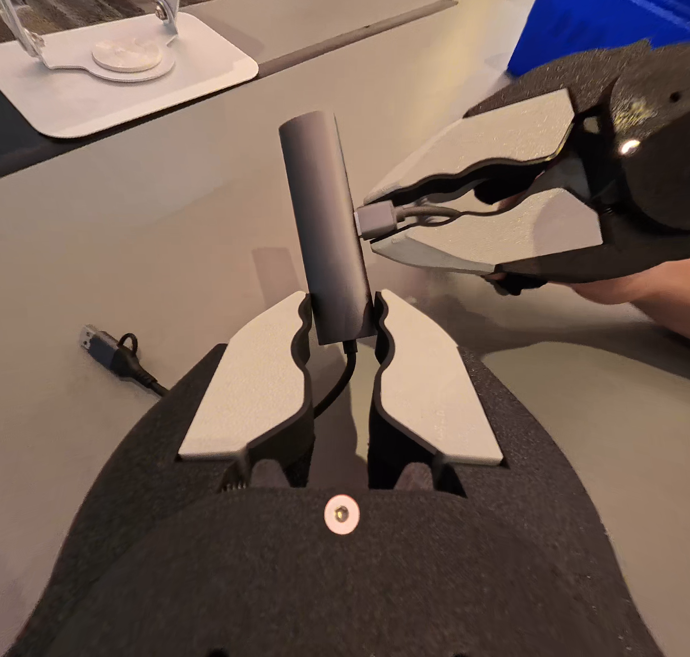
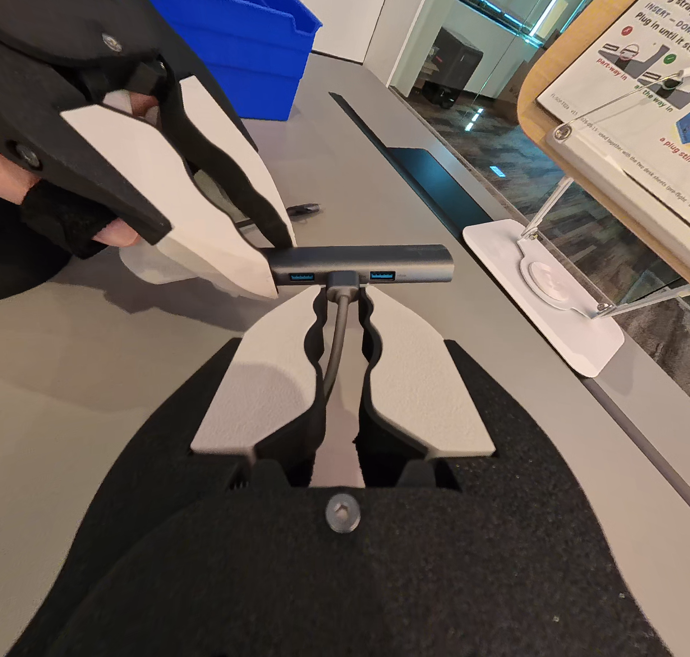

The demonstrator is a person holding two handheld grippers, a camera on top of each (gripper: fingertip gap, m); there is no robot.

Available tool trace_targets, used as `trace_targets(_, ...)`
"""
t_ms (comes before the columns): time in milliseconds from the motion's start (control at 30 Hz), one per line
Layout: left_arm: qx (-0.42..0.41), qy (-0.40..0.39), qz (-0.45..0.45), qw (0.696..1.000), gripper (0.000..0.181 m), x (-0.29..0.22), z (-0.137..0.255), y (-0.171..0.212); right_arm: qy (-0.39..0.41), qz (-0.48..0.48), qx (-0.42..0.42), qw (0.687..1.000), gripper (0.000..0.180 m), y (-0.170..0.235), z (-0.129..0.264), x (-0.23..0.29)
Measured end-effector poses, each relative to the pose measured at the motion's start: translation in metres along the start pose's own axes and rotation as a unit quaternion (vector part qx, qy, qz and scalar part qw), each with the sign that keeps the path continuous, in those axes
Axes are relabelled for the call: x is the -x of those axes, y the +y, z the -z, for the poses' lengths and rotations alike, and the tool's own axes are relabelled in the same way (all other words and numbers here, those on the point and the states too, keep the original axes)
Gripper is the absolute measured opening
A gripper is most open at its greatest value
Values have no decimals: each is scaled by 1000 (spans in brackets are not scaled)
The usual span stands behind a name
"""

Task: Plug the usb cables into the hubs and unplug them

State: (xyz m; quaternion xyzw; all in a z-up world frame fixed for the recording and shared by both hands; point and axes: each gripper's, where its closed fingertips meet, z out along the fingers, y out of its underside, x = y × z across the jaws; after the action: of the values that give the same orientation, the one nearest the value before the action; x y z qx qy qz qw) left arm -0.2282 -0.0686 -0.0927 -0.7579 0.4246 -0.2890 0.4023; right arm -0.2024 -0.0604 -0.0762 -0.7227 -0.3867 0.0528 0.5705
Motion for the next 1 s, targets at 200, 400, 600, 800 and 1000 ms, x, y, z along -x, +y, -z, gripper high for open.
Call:
trace_targets(200,0,-25,-39,999,31,0,1,-2,-8,9,-5,1000,16,1,1,0)
trace_targets(400,-16,-42,-51,998,32,4,-1,-6,17,39,-21,999,16,-2,0,-6)
trace_targets(600,-52,-48,-60,996,46,7,2,-14,26,61,-46,997,16,-9,5,-6)
trace_targets(800,-80,29,22,996,35,-3,3,-19,27,74,-68,995,16,-17,8,-2)
trace_targets(1000,-67,8,26,997,32,-1,2,-18,43,92,-71,992,16,-18,8,-3)
